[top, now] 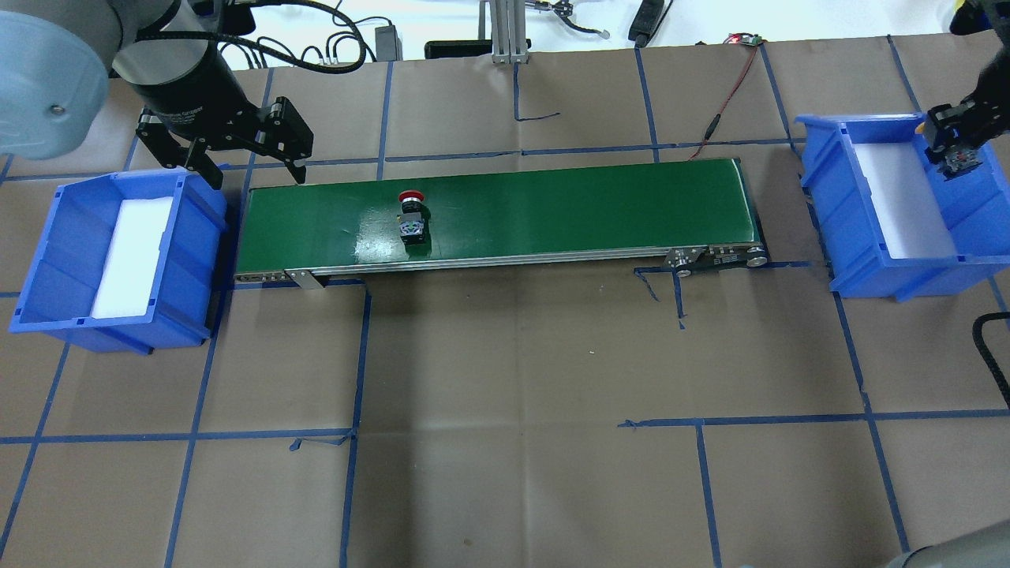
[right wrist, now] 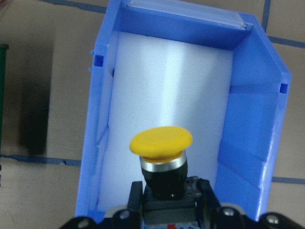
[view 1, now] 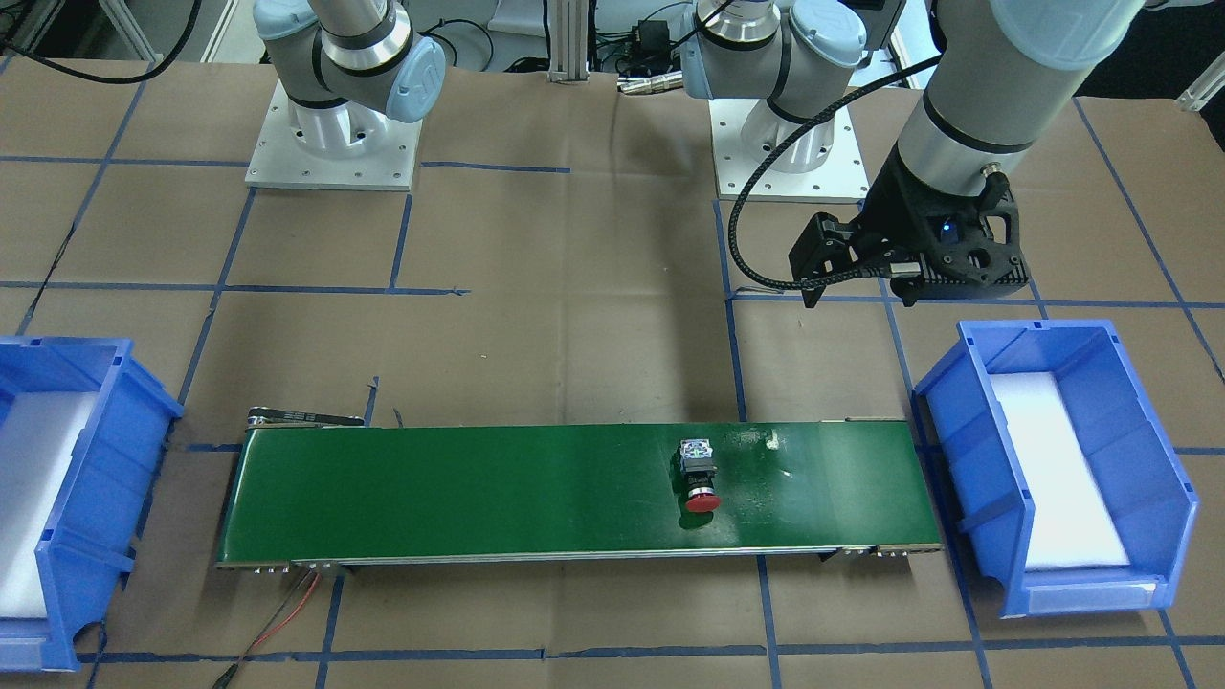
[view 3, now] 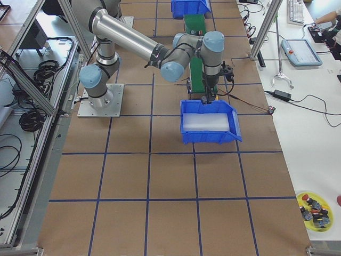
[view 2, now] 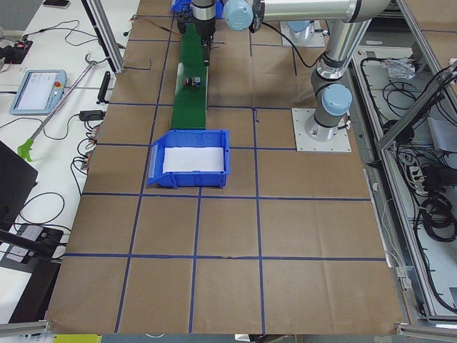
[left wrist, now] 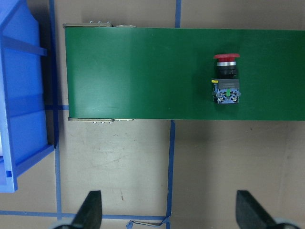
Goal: Transport two buttons from left to right
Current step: 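Carry the yellow button into the empty blue bin and release it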
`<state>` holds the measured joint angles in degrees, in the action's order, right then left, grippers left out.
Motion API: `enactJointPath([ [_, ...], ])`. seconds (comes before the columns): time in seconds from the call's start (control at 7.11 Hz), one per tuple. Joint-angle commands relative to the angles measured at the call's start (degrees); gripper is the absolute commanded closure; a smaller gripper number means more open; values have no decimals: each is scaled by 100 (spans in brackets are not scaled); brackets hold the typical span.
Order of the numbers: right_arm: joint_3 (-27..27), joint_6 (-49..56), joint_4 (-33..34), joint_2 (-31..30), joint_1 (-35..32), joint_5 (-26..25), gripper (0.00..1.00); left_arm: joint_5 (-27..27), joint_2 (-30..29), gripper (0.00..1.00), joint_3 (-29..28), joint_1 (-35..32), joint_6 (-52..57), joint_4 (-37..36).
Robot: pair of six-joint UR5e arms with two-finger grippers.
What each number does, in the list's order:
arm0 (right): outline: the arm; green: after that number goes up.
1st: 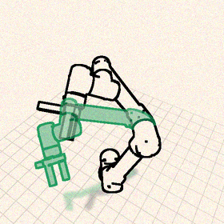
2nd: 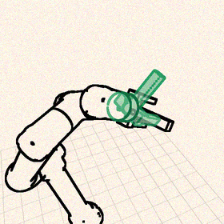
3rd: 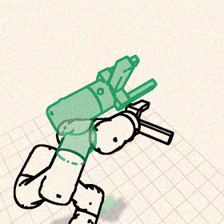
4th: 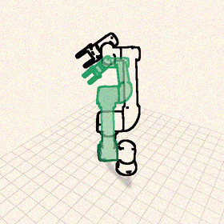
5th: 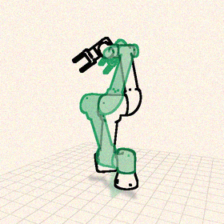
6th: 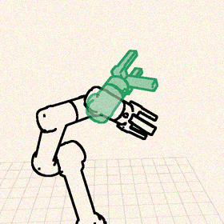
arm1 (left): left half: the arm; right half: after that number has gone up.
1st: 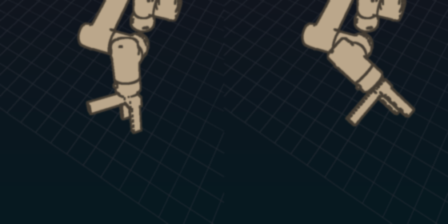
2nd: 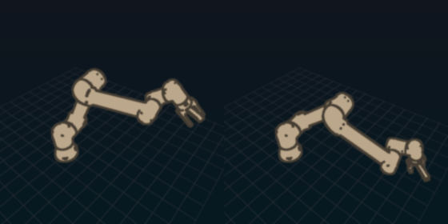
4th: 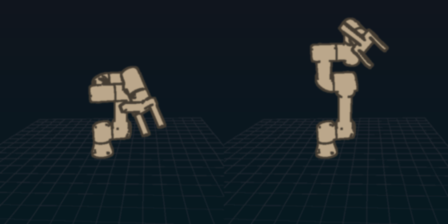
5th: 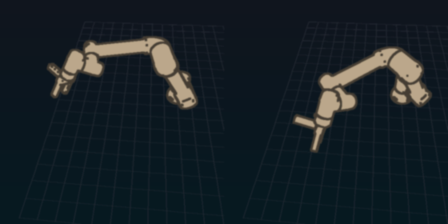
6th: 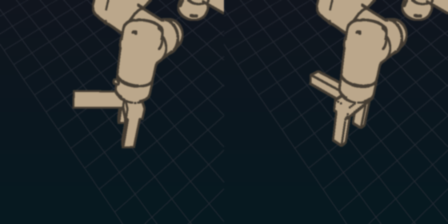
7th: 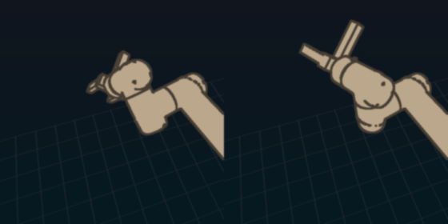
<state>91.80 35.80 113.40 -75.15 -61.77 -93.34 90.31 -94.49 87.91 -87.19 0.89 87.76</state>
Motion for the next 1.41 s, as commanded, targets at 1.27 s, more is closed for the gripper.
enactJointPath([
  [1.27, 1235, -328, 1624, 817, 306, 220, 85, -5, 0, 0, -2, 0, -1, -5],
])
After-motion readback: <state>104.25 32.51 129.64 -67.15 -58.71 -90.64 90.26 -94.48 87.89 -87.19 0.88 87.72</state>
